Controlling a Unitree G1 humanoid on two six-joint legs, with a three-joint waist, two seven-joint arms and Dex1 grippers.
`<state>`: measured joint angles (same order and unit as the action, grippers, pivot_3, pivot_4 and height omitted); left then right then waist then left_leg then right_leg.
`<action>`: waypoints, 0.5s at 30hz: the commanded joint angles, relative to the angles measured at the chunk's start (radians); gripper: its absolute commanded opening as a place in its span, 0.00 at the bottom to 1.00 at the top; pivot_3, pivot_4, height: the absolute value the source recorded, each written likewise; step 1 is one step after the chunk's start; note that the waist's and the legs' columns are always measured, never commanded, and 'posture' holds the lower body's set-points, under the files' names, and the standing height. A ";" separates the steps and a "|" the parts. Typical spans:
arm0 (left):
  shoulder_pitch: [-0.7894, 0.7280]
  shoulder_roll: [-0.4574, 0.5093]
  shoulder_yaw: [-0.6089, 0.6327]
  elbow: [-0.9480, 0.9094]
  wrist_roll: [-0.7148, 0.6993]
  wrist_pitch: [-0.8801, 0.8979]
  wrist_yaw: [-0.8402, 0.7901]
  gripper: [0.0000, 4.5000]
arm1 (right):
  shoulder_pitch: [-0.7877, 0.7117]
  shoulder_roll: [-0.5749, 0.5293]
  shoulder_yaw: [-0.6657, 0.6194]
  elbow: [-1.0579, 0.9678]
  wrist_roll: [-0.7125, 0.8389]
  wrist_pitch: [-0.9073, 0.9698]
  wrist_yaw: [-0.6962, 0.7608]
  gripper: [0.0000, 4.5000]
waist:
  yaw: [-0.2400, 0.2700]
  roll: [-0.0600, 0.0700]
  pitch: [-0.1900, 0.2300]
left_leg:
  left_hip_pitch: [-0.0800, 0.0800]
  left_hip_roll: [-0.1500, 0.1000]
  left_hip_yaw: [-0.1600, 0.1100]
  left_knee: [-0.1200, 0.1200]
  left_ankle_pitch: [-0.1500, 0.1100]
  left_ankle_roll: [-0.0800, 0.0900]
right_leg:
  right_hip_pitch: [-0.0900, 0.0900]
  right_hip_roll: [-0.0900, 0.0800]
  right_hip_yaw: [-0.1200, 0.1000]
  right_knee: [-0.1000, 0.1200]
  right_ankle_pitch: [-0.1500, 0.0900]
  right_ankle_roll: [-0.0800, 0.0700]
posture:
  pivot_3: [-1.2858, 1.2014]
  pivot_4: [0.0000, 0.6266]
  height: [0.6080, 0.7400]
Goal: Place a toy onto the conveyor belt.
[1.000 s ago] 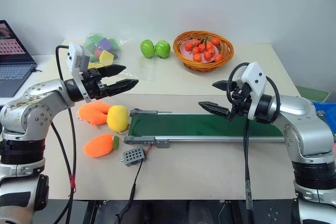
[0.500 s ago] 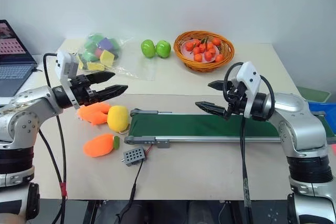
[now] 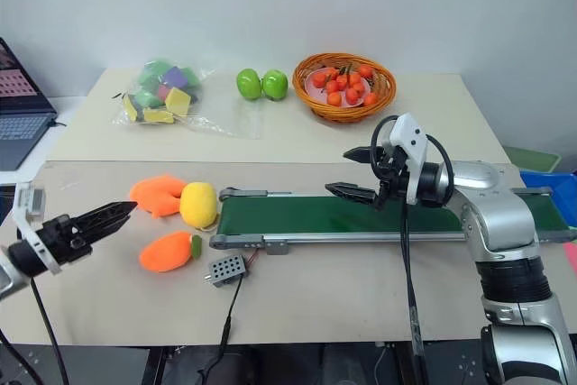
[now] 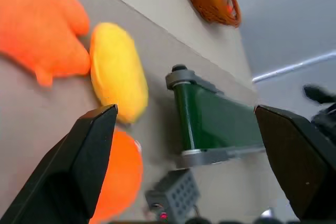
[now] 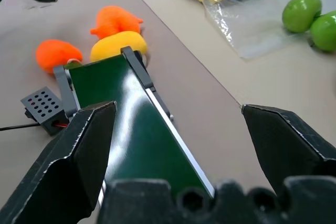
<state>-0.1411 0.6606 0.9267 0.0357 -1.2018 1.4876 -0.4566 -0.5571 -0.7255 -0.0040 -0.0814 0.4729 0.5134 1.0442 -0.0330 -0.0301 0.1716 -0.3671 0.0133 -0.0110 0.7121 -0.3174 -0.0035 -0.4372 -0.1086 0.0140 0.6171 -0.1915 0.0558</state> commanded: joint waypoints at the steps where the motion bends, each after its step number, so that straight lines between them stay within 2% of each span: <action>1: 0.032 -0.043 0.131 0.062 -0.119 0.036 0.121 0.99 | -0.031 -0.008 -0.016 0.001 -0.005 -0.029 0.016 1.00 | 0.001 0.000 0.000 | 0.000 0.000 0.000 0.000 0.000 0.000 | 0.000 0.000 0.000 0.000 0.000 0.000 | 0.52 0.24 0.99; 5: 0.145 -0.101 0.153 0.110 -0.225 0.076 0.166 0.99 | -0.034 -0.012 -0.016 0.004 -0.012 -0.027 0.028 1.00 | -0.003 0.000 0.000 | 0.002 0.000 0.001 -0.001 0.000 0.000 | 0.001 0.000 0.001 0.000 0.000 0.000 | 0.52 0.24 0.99; 9: 0.255 -0.153 0.129 0.134 -0.252 0.058 0.184 0.99 | -0.027 -0.019 -0.025 -0.007 -0.016 -0.019 0.030 1.00 | -0.004 -0.001 0.000 | 0.002 0.000 0.001 -0.001 0.000 -0.001 | 0.001 0.000 0.001 -0.002 0.000 -0.001 | 0.52 0.24 0.99; 15: 0.301 -0.201 0.088 0.167 -0.309 -0.006 0.222 0.99 | -0.019 -0.035 -0.031 -0.019 -0.017 -0.012 0.027 1.00 | 0.008 -0.001 0.000 | 0.008 0.000 0.002 -0.002 0.000 -0.001 | 0.005 0.000 0.002 -0.002 0.000 -0.002 | 0.52 0.24 0.99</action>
<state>0.1562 0.4642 1.0242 0.2006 -1.4793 1.5091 -0.2451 -0.5710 -0.7407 -0.0047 -0.0700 0.4516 0.5084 1.0688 -0.0254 -0.0306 0.1711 -0.3564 0.0132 -0.0088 0.7100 -0.3172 -0.0044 -0.4298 -0.1089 0.0156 0.6143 -0.1921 0.0538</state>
